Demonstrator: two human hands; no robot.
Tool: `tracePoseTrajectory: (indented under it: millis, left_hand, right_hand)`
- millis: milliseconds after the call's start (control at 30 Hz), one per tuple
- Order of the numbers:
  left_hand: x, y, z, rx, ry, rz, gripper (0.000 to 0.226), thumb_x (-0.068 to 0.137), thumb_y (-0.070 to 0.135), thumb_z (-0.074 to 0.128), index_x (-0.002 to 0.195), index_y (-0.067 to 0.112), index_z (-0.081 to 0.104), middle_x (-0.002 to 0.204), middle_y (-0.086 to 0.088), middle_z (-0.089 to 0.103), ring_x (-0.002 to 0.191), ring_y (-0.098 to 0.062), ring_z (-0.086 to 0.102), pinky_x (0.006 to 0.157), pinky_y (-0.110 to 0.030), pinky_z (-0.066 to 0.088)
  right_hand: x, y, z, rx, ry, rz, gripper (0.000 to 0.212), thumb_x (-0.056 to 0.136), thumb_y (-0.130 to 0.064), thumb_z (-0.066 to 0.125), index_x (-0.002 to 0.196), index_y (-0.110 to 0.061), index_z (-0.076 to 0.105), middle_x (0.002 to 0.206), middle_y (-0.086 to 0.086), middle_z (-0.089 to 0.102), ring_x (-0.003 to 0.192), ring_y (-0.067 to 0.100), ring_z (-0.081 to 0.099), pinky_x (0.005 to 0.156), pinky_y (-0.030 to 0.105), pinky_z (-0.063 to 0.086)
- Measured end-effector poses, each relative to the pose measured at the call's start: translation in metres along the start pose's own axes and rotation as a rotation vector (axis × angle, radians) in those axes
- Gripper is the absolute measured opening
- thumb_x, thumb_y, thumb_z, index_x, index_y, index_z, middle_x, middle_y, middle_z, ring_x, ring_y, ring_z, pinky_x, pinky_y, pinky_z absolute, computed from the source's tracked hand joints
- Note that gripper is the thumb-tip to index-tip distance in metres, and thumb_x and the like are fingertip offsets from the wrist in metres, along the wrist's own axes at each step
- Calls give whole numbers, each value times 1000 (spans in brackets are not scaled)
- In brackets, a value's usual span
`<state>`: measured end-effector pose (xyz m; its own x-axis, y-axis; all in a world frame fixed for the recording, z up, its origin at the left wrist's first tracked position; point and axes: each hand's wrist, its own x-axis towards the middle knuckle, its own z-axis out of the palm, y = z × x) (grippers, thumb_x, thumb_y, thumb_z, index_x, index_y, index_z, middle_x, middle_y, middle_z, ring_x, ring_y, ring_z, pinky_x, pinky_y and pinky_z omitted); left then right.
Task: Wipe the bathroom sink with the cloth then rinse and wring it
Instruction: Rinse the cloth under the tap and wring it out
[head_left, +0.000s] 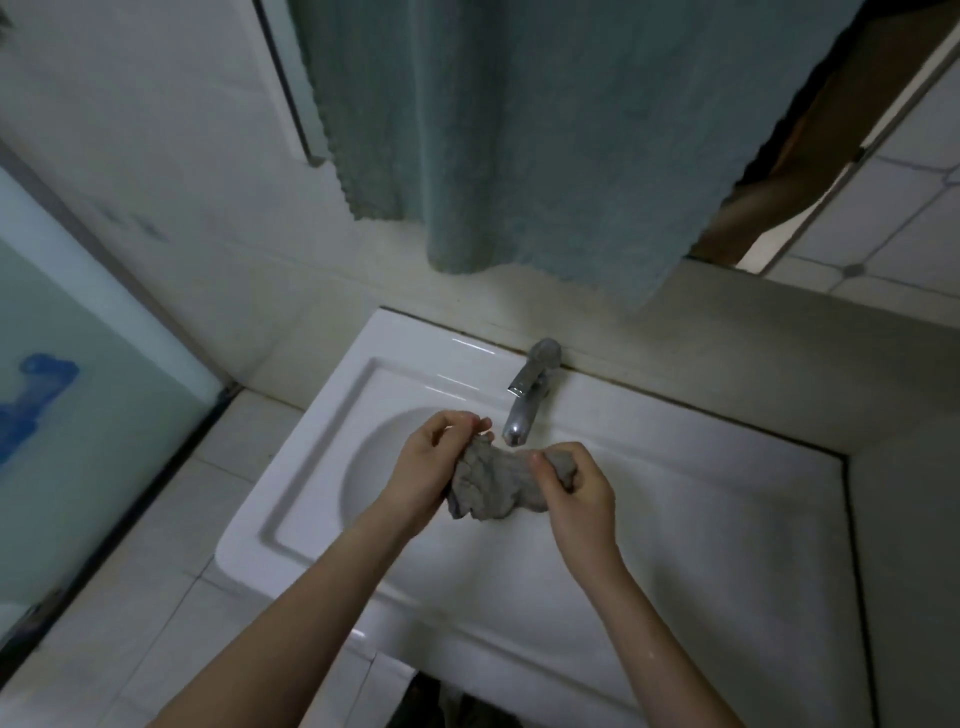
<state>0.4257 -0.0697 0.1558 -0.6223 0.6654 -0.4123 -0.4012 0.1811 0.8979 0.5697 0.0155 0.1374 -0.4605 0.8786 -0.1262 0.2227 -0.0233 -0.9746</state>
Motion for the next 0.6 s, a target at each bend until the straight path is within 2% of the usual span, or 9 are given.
tracePoseTrajectory:
  millis: [67,100,200,300,333,400,500,533,600]
  left_hand:
    - [-14,12,-6,250,41,138,21,99,19,48,104,10,66,102,2,73,84,-7,67,54,-19,51]
    - [-20,17,-8,325,62,212,22,99,20,46,103,12,66,99,3,72,76,-4,65,48,-17,47]
    - [-27,28,-11,496,89,346,22,98,26,47,91,17,66,81,3,69,69,-7,62,50,-18,46]
    - [-24,38,-17,645,45,287,27,93,38,51,77,20,63,65,-4,65,49,-14,58,52,-27,45]
    - [-23,41,-19,629,26,250,28,93,39,52,78,18,64,67,-8,66,48,-15,58,50,-26,45]
    - [-21,43,-21,513,-12,185,29,91,40,52,84,15,65,78,-16,68,59,-19,61,56,-28,49]
    - [-21,36,-18,305,-83,63,27,90,38,55,95,13,64,86,-12,64,75,-22,59,65,-35,48]
    - [-21,33,-15,269,-105,36,25,92,35,55,98,11,62,87,-10,62,77,-23,57,65,-36,47]
    - [-23,29,-10,213,-149,0,26,93,27,55,103,4,58,87,-12,61,76,-25,55,66,-36,46]
  right_hand:
    - [3,-9,-7,61,97,-42,14,84,-11,71,78,-16,59,64,-4,59,59,4,54,55,19,44]
    - [3,-13,-7,107,126,-48,14,84,-8,71,80,-14,60,65,-1,61,58,4,55,55,17,45]
    - [2,-20,-3,216,143,-3,16,85,-8,71,79,-17,60,73,6,64,67,11,59,60,24,48]
    - [-2,-15,-2,202,70,28,15,85,-15,71,82,-23,58,79,8,63,74,17,60,66,32,49]
    - [-4,-13,-2,145,54,21,16,85,-19,71,84,-25,57,80,8,63,74,17,60,65,31,49]
    - [-9,-12,0,-4,43,-27,21,84,-23,71,90,-30,53,87,-1,63,78,12,60,67,28,46]
    - [-21,-19,4,-213,32,-233,24,85,-24,70,102,-29,54,104,-14,59,100,6,56,79,13,42]
    - [-27,-24,7,-225,-21,-284,23,85,-25,69,102,-28,55,105,-13,59,102,5,54,78,8,40]
    - [-37,-27,17,-259,-147,-343,25,83,-32,69,104,-26,57,104,-11,60,100,4,54,76,5,40]
